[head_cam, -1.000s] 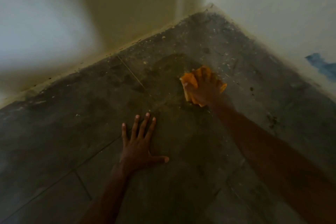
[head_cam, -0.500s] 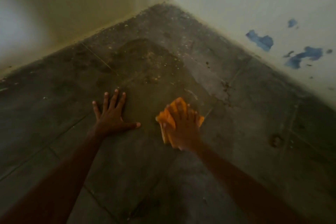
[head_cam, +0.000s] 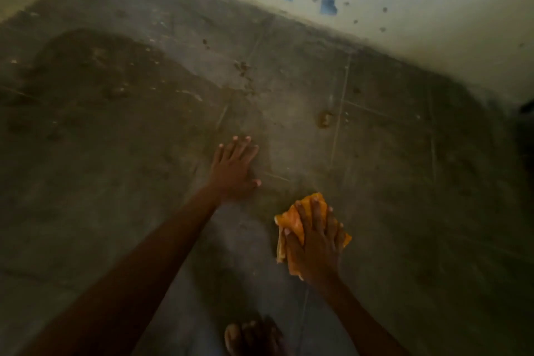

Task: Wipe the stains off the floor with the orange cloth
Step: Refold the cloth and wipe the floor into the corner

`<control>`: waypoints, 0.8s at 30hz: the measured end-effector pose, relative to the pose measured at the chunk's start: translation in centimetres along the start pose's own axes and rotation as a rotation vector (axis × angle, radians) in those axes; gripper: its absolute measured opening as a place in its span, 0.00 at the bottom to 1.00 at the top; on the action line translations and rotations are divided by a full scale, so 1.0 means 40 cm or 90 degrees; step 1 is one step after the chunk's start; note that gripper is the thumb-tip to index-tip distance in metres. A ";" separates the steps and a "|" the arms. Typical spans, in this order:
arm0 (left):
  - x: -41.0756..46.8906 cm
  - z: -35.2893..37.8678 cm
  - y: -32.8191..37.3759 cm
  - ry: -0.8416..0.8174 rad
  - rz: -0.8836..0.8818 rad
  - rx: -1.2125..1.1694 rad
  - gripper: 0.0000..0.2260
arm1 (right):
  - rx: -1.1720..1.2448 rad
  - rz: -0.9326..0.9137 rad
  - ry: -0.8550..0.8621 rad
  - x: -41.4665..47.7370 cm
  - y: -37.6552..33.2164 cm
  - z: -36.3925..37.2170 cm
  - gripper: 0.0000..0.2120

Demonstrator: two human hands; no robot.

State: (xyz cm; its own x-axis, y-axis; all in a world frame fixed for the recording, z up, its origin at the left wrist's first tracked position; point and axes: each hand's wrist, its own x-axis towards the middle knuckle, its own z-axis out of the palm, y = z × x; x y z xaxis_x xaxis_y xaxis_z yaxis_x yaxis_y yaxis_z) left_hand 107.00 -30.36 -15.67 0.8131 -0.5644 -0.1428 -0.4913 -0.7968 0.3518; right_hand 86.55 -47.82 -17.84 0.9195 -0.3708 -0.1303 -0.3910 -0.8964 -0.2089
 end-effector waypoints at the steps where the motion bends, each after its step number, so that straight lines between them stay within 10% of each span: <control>1: 0.009 0.011 0.009 -0.016 -0.007 0.010 0.41 | 0.002 0.020 -0.006 -0.009 0.004 -0.002 0.32; 17: 0.023 -0.004 -0.047 -0.124 -0.161 0.069 0.59 | 0.023 -0.154 -0.001 0.612 -0.267 -0.038 0.30; 24: 0.054 0.000 -0.003 -0.146 -0.234 0.008 0.62 | -0.145 -0.462 -0.024 0.395 0.251 -0.093 0.29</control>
State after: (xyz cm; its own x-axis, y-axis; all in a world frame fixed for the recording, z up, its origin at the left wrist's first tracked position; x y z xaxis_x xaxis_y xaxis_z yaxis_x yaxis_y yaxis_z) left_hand 108.80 -31.49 -16.02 0.8449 -0.2742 -0.4593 -0.1867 -0.9558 0.2272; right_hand 97.29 -63.56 -18.39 0.9393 0.3360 -0.0698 0.3332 -0.9416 -0.0497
